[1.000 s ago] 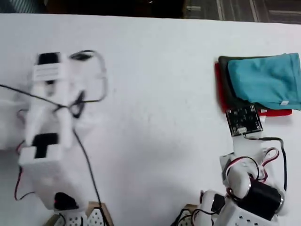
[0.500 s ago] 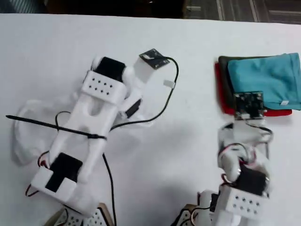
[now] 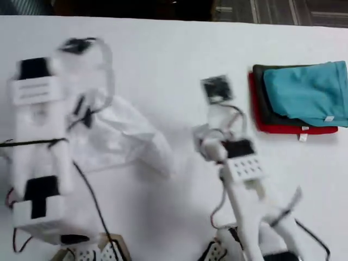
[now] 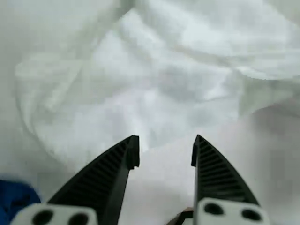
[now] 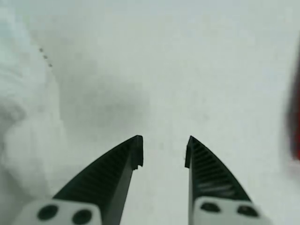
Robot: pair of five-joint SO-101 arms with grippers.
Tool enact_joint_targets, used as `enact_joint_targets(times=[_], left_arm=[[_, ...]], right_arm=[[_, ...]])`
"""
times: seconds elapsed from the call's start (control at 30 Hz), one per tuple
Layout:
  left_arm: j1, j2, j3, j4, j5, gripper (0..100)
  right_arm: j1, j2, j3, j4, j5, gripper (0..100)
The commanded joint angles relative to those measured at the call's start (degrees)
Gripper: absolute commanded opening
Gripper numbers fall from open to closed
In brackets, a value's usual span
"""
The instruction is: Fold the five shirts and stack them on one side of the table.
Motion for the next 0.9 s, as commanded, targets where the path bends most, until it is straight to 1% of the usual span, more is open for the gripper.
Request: enact_joint_targets(times=[0.0,0.1,0.2,0.3,0.4,0.43,0.5,0.53,0.6,0.67,0.8,0.87], left_arm=[[-10.3,-3.1,3.6,0.9,-5.2,20],[-15.6,-3.1,8.8,-1.5,-7.6,20],[-19.2,-3.0,13.8,-6.3,-9.6,20],[-21.5,-3.0,20.3,-12.7,-11.7,20],[-21.9,-3.0,27.4,-18.5,-14.9,19],[-21.8,-3.0,29.3,-20.0,-15.5,16],[-21.5,-3.0,31.9,-22.1,-15.1,6],[-21.5,-3.0,32.3,-22.4,-14.5,1],[-21.5,-3.3,32.6,-22.4,-13.6,4],[-21.6,-3.4,32.4,-21.8,-13.7,3],[-23.1,-3.4,29.1,-14.6,-14.1,3],[-25.0,-3.4,26.7,-10.6,-16.0,3]], right_arm=[[-5.8,9.5,-7.0,-1.0,-0.4,15.2],[-8.5,16.1,-9.9,-0.6,-0.2,15.2],[-9.5,20.4,-10.8,-0.6,0.0,15.2],[-9.6,22.2,-10.7,-0.6,0.0,15.2],[-9.2,23.8,-10.4,-0.9,-0.3,15.2],[-9.2,24.7,-10.3,-0.9,-0.2,15.2],[-9.2,26.6,-10.2,-1.5,0.0,15.2],[-9.1,27.4,-10.1,-1.8,0.0,15.2],[-9.0,27.9,-10.2,-1.9,0.0,15.2],[-8.3,27.6,-10.2,-2.2,-0.4,15.2],[-5.1,27.5,-10.2,-3.6,-1.0,15.2],[-2.5,27.4,-10.2,-4.4,-4.7,15.2]])
